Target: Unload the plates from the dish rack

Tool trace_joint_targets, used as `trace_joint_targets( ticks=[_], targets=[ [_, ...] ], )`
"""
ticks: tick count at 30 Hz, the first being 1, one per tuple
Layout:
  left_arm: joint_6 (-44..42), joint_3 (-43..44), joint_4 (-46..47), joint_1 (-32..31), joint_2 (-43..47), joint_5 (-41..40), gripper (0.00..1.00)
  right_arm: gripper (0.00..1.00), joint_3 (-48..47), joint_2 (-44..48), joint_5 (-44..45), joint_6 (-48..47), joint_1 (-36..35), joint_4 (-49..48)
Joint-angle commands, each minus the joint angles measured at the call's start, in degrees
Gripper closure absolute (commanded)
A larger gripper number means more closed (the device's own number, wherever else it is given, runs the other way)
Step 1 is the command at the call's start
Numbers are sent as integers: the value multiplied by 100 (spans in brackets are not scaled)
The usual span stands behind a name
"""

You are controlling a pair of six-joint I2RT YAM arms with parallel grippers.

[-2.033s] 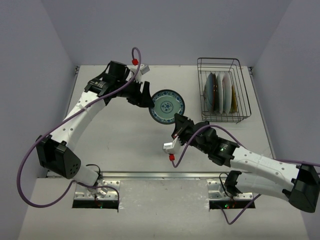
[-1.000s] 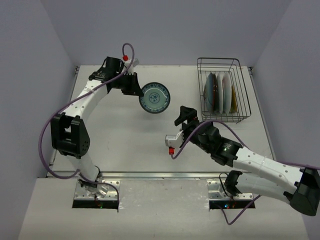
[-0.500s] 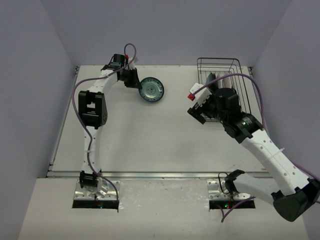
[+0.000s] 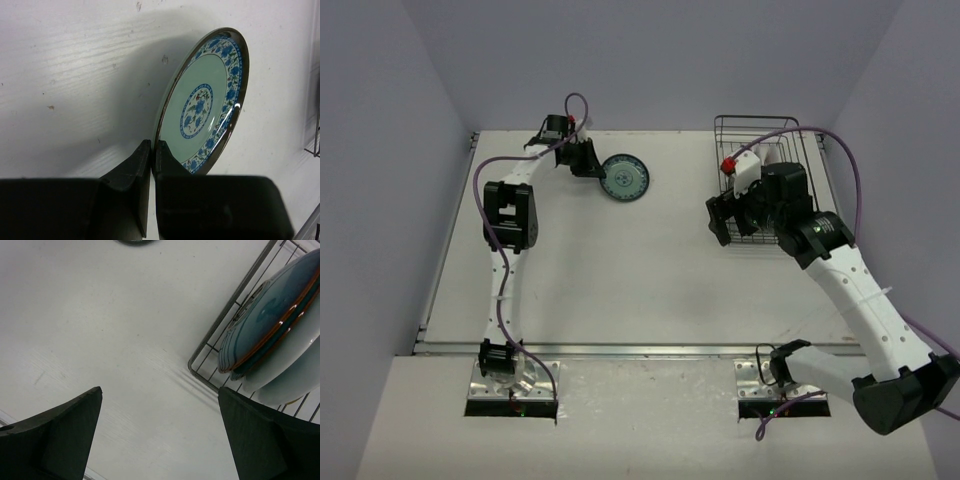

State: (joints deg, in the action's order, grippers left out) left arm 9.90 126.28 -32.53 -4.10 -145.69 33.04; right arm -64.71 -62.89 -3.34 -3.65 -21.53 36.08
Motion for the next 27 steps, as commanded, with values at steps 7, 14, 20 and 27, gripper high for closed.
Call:
trace_joint_targets(
  ticks=[7,14,20,27],
  targets=[
    [96,-115,423,-86,-197,-116,98,1,-767,-315,-821,1230,654,259],
    [96,-166,426,-200,-211,-269,90,1,-760,-311,-948,1511,787,280],
    [65,-369,410,-329,-188,-399,87,1,-846,-316,-1099,1778,928,307],
    [139,-550,454,-337,-83,-526,73,1,-972,-324,-1232,1969,1102,405]
  ],
)
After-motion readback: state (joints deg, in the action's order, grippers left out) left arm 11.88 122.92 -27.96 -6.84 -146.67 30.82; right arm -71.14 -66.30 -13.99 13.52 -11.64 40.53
